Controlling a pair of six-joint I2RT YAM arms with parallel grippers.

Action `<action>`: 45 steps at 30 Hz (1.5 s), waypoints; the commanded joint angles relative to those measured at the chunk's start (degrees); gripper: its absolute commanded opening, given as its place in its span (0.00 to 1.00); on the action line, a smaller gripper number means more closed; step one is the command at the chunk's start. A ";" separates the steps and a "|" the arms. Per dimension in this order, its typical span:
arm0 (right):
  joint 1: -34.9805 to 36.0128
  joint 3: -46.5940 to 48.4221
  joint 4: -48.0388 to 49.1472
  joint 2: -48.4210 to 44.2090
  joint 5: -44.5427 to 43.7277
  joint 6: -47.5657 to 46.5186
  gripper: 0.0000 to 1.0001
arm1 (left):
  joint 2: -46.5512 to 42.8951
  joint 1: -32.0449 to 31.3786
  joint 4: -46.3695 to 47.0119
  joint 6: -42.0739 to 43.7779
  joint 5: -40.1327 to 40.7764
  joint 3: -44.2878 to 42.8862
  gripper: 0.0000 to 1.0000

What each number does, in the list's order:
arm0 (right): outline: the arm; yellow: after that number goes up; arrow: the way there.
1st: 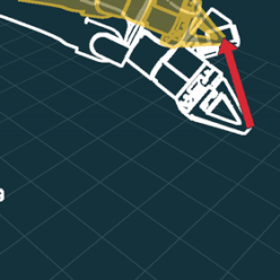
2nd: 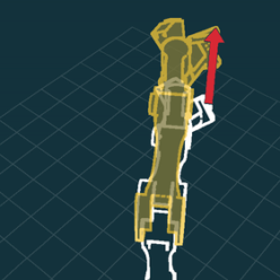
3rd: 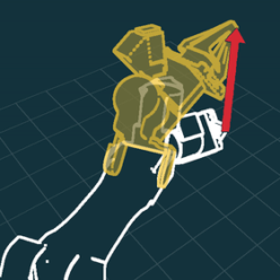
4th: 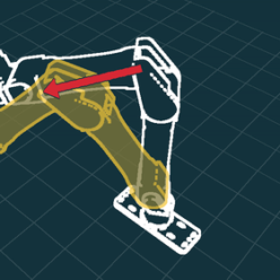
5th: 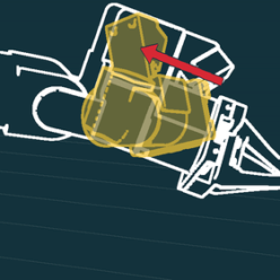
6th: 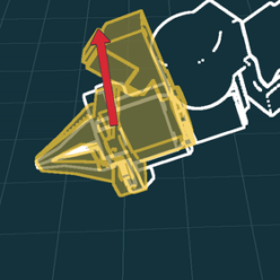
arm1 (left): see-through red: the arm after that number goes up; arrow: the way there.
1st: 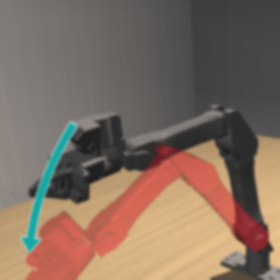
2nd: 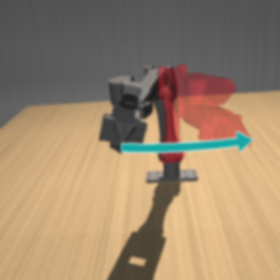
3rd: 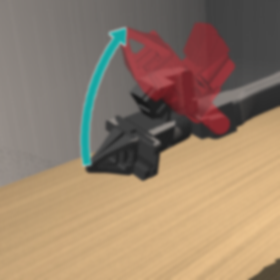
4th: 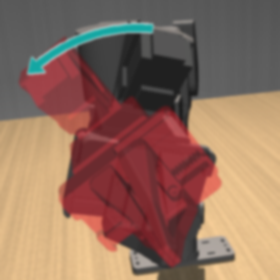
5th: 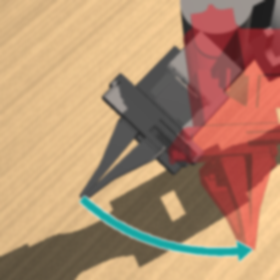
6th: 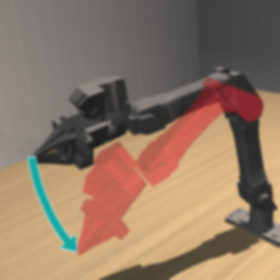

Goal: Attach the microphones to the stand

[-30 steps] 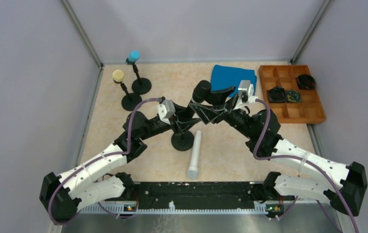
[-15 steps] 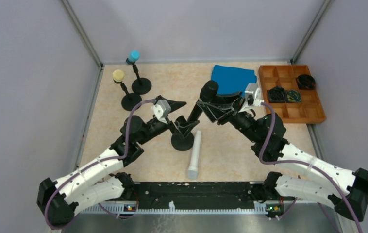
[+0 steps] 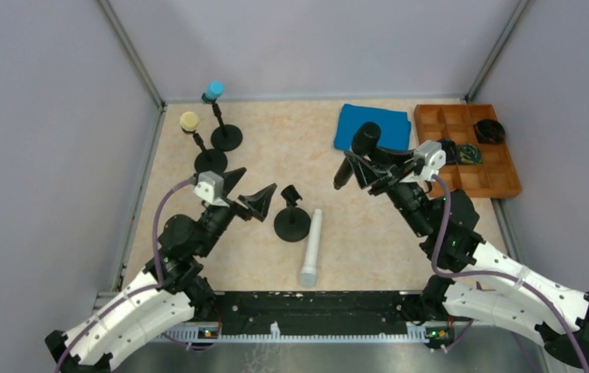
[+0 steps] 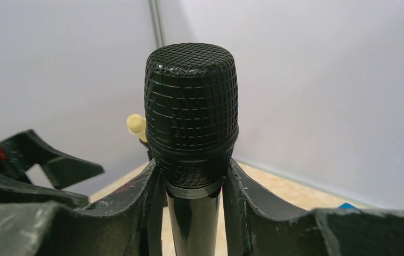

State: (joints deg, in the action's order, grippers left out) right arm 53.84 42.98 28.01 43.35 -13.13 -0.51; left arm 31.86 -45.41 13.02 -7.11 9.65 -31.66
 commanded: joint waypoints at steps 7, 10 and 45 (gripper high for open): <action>0.30 -1.22 -1.82 0.71 -2.02 -3.66 0.00 | -12.03 -0.01 4.02 -1.95 -3.81 13.68 0.98; 0.30 -1.21 -2.04 1.01 -1.52 -3.63 0.00 | -9.05 -0.01 8.10 -5.55 -10.89 16.00 0.98; 0.30 0.94 -8.49 0.93 2.96 -2.49 0.00 | 37.63 0.40 59.70 22.30 -14.88 20.45 0.71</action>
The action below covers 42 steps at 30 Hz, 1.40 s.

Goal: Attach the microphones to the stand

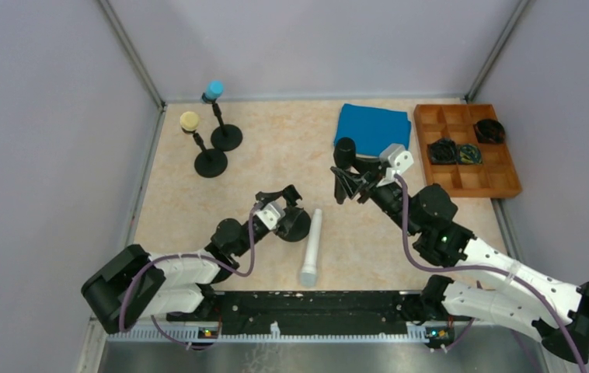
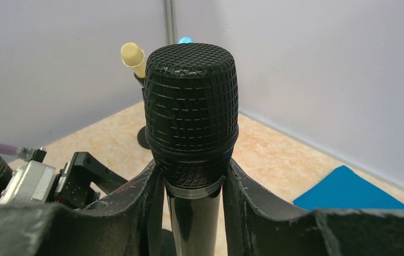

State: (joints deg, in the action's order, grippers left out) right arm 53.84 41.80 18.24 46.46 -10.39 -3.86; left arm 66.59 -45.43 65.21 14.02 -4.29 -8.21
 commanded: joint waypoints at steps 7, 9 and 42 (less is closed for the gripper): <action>0.30 1.79 0.79 -2.94 0.05 1.13 0.00 | 5.15 0.89 7.38 1.85 -1.94 -4.46 0.57; 0.25 1.66 0.79 -3.12 -0.12 1.12 0.00 | 4.80 0.96 6.20 2.13 -2.88 -4.60 0.54; 0.31 28.56 -23.27 13.09 -3.36 22.03 0.00 | -2.82 -4.02 -10.21 16.35 -5.39 -5.36 0.00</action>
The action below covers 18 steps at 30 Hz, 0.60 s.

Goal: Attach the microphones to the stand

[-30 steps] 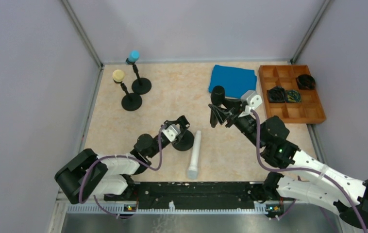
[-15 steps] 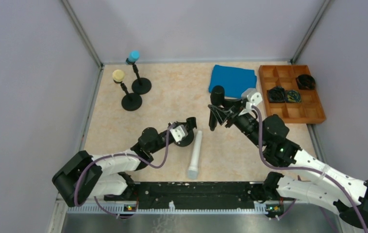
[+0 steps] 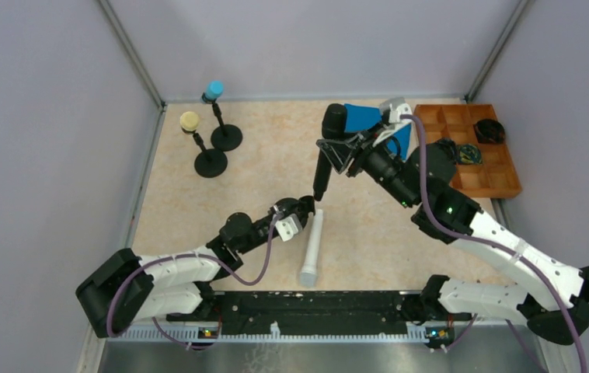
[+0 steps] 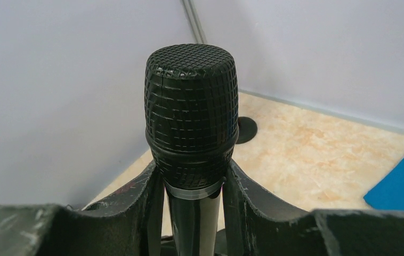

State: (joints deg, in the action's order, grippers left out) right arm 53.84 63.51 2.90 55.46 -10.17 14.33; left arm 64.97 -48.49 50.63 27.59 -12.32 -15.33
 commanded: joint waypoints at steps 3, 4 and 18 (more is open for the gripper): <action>0.35 10.82 -12.43 8.14 -4.55 4.70 0.00 | -1.28 -1.86 6.01 2.05 4.29 3.40 0.00; 0.30 11.73 -13.50 9.27 -4.32 4.96 0.00 | -1.30 -2.07 6.27 1.84 4.87 3.99 0.00; 0.30 14.79 -10.33 15.60 -4.58 6.28 0.00 | -0.32 -2.58 10.13 -1.46 4.33 9.93 0.00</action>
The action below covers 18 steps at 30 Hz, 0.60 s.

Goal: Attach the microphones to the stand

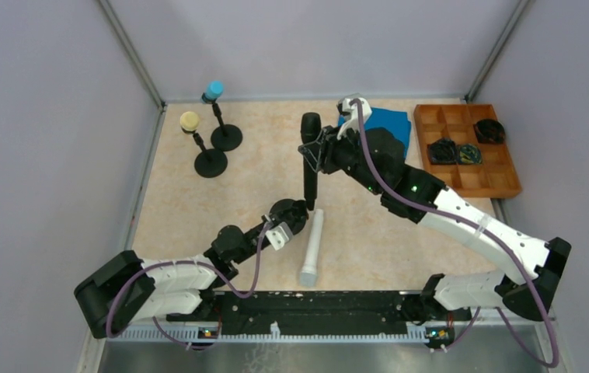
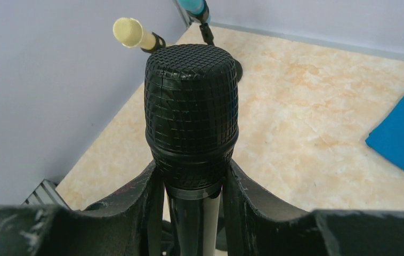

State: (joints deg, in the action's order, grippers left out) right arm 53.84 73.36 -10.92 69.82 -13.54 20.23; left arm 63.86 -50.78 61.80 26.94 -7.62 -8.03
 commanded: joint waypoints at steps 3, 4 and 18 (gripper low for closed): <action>0.30 7.24 3.56 3.23 -0.19 -0.12 0.00 | 0.99 -0.28 -0.65 -1.18 -1.35 3.10 0.00; 0.33 8.04 3.58 3.94 0.46 -0.14 0.00 | 1.16 -0.28 -0.63 -1.21 -1.47 3.19 0.00; 0.31 8.61 -0.07 7.85 6.67 -0.49 0.00 | 1.84 -0.39 -0.62 -0.86 -1.71 3.35 0.00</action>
State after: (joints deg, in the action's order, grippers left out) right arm 53.84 80.42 -10.57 78.11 -9.17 20.12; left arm 64.31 -50.78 64.86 26.46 -8.32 -6.57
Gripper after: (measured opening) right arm 0.364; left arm 0.335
